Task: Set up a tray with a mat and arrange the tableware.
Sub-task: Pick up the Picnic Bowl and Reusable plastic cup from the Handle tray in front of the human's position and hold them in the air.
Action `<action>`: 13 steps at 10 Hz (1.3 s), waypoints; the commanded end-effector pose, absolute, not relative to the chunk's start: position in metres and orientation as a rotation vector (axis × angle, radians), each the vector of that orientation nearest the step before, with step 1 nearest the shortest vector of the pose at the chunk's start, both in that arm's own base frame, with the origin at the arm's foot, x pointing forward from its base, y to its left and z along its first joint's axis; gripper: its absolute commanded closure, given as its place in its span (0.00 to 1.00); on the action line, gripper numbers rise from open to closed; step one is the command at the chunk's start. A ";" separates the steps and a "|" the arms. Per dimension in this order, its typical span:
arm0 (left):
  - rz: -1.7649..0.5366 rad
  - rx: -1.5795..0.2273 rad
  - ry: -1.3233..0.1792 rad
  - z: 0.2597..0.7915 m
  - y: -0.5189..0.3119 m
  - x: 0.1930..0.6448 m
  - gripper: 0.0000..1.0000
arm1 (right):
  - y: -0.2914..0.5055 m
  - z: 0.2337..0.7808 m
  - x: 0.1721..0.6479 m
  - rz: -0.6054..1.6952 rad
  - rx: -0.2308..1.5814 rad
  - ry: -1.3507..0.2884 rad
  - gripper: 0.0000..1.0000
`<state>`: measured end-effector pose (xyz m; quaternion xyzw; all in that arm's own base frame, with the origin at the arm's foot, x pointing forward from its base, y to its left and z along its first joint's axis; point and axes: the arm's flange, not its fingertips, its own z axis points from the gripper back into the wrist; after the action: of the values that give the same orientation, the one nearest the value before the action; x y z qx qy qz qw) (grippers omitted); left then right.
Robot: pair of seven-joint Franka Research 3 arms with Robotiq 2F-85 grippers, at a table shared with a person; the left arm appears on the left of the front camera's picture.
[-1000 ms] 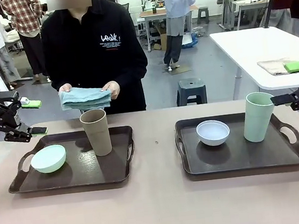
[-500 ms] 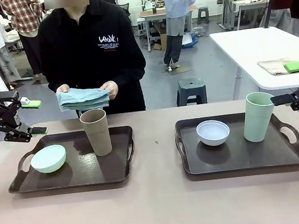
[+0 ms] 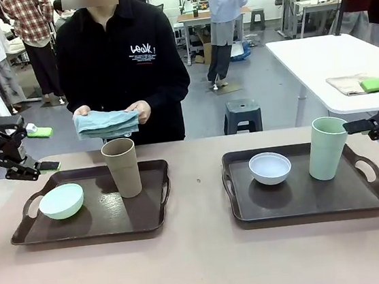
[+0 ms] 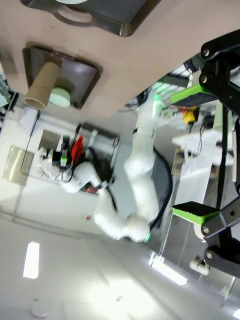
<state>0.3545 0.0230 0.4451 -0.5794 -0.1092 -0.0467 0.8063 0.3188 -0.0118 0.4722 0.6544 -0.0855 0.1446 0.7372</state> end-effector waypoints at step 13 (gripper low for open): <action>-0.224 -0.415 -0.357 0.547 0.022 0.386 0.00 | 0.212 0.587 0.396 1.183 0.359 -0.562 0.00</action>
<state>0.3570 0.0339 0.5515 -0.2357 -0.1816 -0.1362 0.9449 0.3505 0.1858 0.6061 0.2585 -0.2085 0.5109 0.7929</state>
